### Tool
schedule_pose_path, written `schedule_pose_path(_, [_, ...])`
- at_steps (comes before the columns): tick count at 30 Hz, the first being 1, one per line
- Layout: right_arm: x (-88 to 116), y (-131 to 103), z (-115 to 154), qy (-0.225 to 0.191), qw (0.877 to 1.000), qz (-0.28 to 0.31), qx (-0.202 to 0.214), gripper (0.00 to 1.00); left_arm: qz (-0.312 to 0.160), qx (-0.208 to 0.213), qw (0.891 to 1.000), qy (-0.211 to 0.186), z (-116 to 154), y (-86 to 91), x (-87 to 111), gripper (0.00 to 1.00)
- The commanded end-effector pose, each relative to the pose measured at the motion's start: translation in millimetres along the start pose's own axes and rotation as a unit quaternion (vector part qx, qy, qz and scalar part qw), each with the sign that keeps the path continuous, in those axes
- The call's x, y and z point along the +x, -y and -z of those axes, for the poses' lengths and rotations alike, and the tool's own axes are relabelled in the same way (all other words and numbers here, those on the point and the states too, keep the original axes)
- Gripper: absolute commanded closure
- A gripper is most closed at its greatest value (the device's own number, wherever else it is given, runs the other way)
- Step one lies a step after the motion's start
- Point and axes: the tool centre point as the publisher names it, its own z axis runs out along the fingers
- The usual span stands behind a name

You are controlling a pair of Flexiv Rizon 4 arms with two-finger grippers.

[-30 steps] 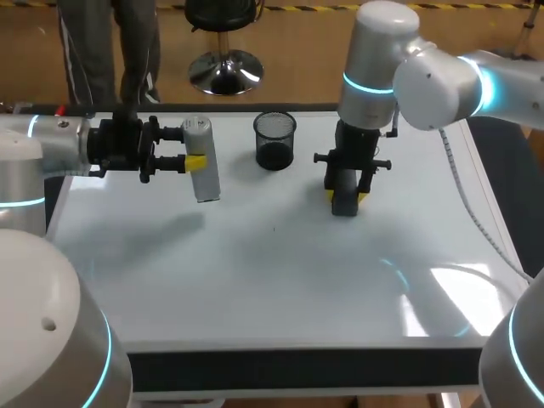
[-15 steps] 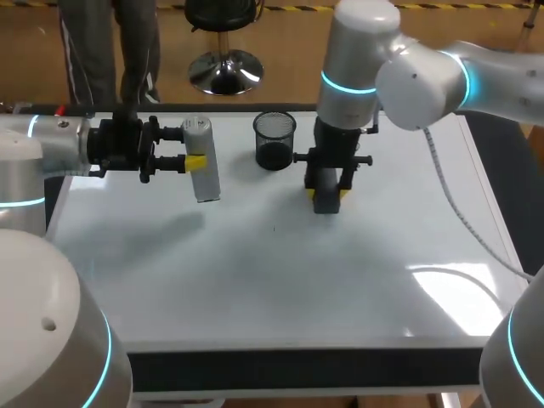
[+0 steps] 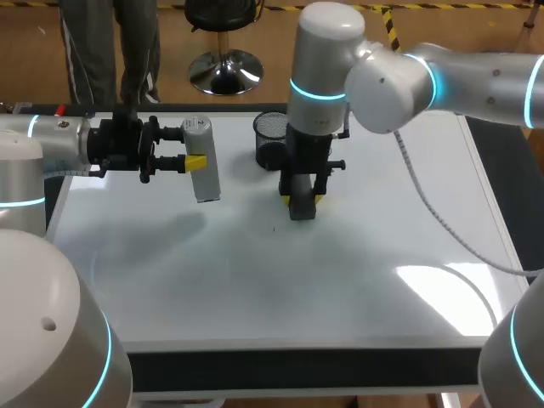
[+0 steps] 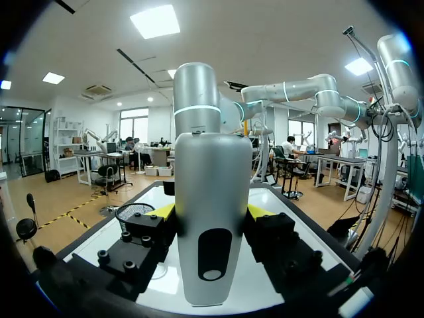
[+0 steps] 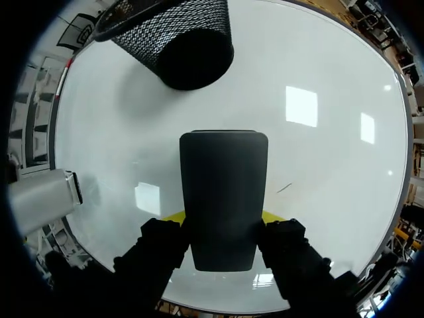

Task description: Pick up the inspection probe, press it on each red-marked spot on the whiteboard one by one, put down the probe, pick up the eraser, and wipe off all the red marks.

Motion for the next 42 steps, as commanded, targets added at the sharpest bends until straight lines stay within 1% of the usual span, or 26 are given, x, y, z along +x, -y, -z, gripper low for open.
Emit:
schedule_pose_path(1, [4.8, -5.3, -6.3, 0.001, 1.000, 0.002, 0.005, 1.00, -0.001, 0.001, 1.000, 0.001, -0.3, 0.5, 0.6, 1.00])
schedule_pose_path(8, [1.2, -3.4, -12.0, 0.000, 1.000, 0.002, 0.009, 1.00, -0.001, 0.001, 1.000, 0.001, -0.3, 0.5, 0.6, 1.00])
schedule_pose_path(17, [-19.0, 1.9, -15.0, -0.005, 1.000, -0.010, 0.011, 1.00, -0.001, 0.001, 1.000, 0.001, -0.3, 0.5, 0.6, 1.00])
schedule_pose_path(26, [-47.7, 9.9, -8.2, -0.002, 1.000, -0.023, 0.007, 1.00, -0.001, 0.001, 1.000, 0.001, -0.3, 0.5, 0.6, 1.00])
schedule_pose_path(35, [-78.7, 16.9, -1.3, -0.015, 0.999, -0.044, 0.003, 1.00, -0.001, 0.001, 1.000, 0.001, -0.3, 0.5, 0.6, 1.00])
schedule_pose_path(42, [-101.9, 29.4, 14.8, -0.012, 0.998, -0.053, -0.009, 1.00, -0.001, 0.001, 1.000, 0.001, -0.3, 0.5, 0.6, 1.00])
